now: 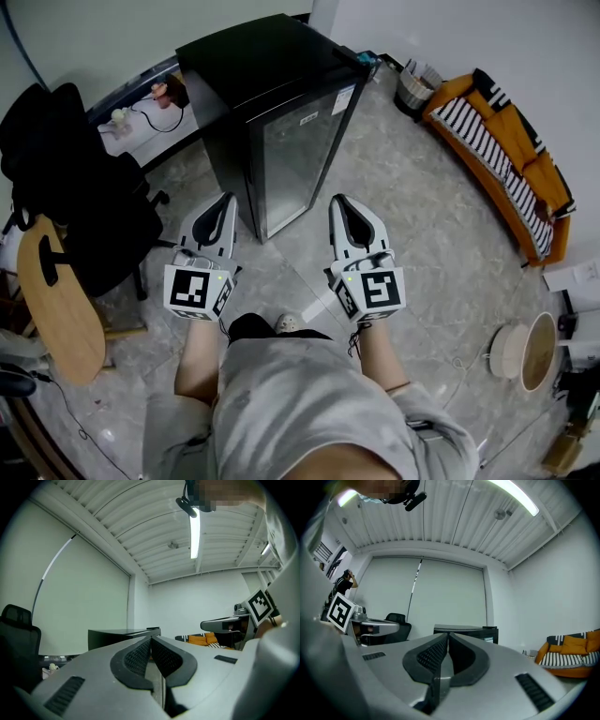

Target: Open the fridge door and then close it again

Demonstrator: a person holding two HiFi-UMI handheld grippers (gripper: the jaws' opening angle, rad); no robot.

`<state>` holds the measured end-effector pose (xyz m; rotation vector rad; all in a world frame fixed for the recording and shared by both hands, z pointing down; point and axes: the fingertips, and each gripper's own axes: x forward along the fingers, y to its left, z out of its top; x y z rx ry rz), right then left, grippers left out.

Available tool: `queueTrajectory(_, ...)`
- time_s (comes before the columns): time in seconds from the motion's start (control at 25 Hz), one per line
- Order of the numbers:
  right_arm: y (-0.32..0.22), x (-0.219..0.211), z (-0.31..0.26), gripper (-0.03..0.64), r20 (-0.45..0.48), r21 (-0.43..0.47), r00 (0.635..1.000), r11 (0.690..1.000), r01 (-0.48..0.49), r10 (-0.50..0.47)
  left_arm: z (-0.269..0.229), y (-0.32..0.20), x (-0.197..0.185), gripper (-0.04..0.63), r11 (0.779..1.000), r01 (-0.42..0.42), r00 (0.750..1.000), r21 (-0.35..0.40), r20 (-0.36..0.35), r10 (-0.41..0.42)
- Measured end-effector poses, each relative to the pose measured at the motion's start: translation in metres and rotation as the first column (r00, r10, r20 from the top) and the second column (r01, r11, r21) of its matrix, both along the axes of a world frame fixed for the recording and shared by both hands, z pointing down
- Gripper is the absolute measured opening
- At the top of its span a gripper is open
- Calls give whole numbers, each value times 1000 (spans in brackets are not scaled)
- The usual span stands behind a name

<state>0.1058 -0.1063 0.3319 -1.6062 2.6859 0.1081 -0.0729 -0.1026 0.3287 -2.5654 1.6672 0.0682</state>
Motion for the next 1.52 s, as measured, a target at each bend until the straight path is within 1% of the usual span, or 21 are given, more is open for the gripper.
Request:
queueTrajectory(0.2, -17, -1, 6, 25, 9, -23, 1000, 1000, -6, 6, 9, -17, -2, 15, 1000, -2, 1000, -27, 17, 2)
queueTrajectory(0.36, -29, -5, 18, 25, 6, -80, 1000, 997, -19, 20, 18, -31, -3, 15, 997, -29, 999, -66, 16, 30)
queueTrajectory(0.52, -41, -8, 31, 25, 5, -115, 999, 993, -38, 39, 31, -44, -3, 15, 993, -51, 998, -103, 16, 53)
queueTrajectory(0.68, -49, -9, 52, 25, 3, -168, 998, 984, -60, 62, 49, -52, -7, 15, 987, -59, 998, -148, 17, 62)
queueTrajectory(0.8, -56, -8, 68, 25, -16, -190, 997, 979, -77, 75, 65, -58, -11, 15, 982, -60, 998, -181, 21, 65)
queueTrajectory(1.04, -65, -14, 96, 25, -32, -241, 996, 966, -89, 84, 99, -66, -16, 15, 963, -70, 996, -261, 31, 81)
queueTrajectory(1.2, -67, -18, 107, 25, -34, -266, 995, 959, -94, 89, 119, -69, -18, 17, 948, -81, 995, -309, 24, 93)
queueTrajectory(1.52, -72, -24, 115, 25, -40, -275, 994, 956, -106, 99, 157, -86, -19, 17, 915, -114, 990, -387, 32, 137)
